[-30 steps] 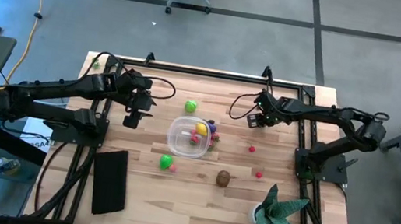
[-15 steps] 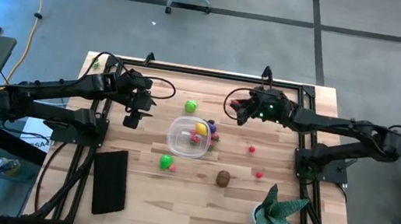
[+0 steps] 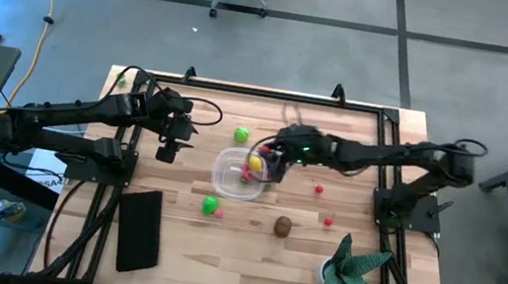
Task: Pick and placing Produce into tupperware
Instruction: Put the top right strawberry into the transparent bin, then put the top cherry into the transparent bin
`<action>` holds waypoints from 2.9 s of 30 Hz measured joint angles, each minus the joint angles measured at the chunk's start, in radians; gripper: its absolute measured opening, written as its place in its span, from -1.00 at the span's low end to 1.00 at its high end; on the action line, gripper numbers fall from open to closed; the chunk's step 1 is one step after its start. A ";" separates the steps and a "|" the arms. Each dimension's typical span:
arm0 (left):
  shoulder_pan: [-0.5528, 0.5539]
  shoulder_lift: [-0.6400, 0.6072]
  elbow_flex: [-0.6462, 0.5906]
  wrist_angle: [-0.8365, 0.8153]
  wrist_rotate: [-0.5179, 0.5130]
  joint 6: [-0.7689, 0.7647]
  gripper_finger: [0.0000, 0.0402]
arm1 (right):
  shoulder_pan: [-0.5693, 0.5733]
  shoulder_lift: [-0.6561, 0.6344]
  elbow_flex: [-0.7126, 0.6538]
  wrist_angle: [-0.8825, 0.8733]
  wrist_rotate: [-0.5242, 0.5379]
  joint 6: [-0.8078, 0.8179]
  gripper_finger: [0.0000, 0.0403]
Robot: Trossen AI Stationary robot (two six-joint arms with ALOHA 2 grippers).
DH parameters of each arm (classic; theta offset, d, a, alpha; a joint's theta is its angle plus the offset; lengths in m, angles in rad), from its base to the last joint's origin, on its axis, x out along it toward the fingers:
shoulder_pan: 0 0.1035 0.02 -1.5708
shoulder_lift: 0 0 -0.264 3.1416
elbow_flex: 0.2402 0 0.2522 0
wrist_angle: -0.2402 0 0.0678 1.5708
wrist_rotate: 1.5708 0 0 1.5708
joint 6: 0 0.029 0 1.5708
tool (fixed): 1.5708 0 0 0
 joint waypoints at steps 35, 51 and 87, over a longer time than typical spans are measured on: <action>0.000 0.000 0.000 0.000 0.000 0.000 -0.04 | 0.085 0.400 0.387 -0.479 0.074 -0.068 -0.14; 0.000 0.000 0.000 0.000 0.000 0.000 -0.04 | 0.102 0.309 0.385 -0.497 0.187 0.040 -0.08; 0.000 0.000 0.000 0.000 0.000 0.000 -0.04 | 0.116 0.038 0.233 -1.164 0.205 0.718 -0.08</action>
